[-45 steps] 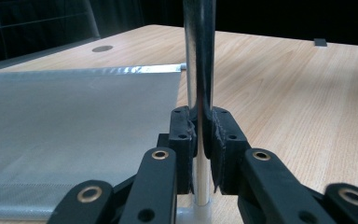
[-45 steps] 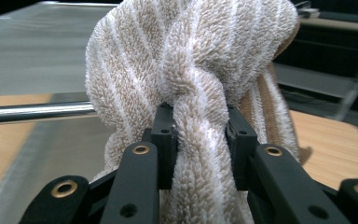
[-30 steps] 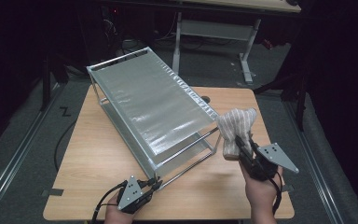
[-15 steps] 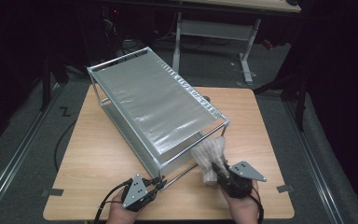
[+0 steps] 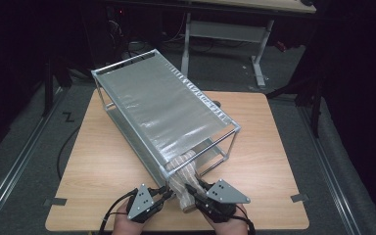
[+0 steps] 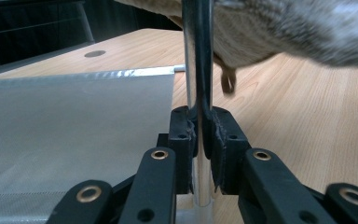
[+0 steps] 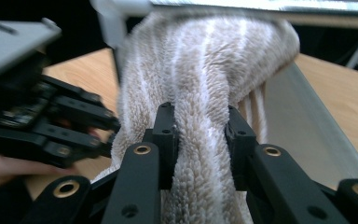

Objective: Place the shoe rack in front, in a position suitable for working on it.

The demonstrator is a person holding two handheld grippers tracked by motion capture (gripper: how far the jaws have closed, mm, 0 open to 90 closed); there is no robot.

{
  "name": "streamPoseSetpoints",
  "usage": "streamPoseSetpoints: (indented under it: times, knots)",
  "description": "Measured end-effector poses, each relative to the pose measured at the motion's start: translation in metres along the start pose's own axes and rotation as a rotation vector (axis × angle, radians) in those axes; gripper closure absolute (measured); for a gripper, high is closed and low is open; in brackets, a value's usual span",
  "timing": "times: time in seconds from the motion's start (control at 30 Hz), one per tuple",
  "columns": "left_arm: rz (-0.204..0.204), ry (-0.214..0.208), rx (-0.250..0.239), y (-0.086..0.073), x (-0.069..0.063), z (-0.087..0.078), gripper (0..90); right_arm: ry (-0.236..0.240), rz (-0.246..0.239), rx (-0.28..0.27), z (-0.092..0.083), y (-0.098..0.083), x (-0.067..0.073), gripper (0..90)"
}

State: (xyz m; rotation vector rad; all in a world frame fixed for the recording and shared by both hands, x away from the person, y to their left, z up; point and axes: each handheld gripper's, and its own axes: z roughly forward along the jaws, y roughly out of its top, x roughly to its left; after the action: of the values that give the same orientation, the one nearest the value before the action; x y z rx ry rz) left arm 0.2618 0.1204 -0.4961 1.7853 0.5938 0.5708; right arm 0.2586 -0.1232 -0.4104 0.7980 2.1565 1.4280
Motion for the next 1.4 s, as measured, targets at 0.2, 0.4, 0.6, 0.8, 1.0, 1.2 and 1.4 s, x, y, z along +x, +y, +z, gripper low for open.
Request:
streamPoseSetpoints:
  times: [0.2,0.4,0.6,0.8,1.0,1.2,1.4]
  knots:
    - [0.002,0.001,-0.001,0.000,0.000,0.000,79.9,0.018,-0.026,-0.038,-0.002,0.008,0.008,72.1]
    - [-0.003,-0.003,0.001,0.000,0.001,0.000,80.1,0.020,-0.024,-0.058,-0.003,0.013,0.008,72.2]
    - [-0.003,-0.003,0.002,0.000,0.001,0.000,80.2,-0.024,0.020,-0.059,-0.004,0.012,-0.011,72.2]
    - [-0.004,-0.007,0.007,0.000,0.001,0.000,80.3,-0.106,0.068,-0.056,-0.007,0.008,-0.040,72.2]
    - [-0.004,-0.011,0.011,0.001,0.001,-0.001,80.3,-0.217,0.137,-0.058,-0.013,0.004,-0.078,72.3]
    - [-0.002,-0.019,0.016,0.001,0.002,-0.002,80.4,-0.339,0.193,-0.051,-0.017,-0.001,-0.113,72.4]
    - [0.001,-0.019,0.015,0.001,0.002,-0.002,80.3,-0.375,0.206,-0.048,-0.019,-0.003,-0.124,72.4]
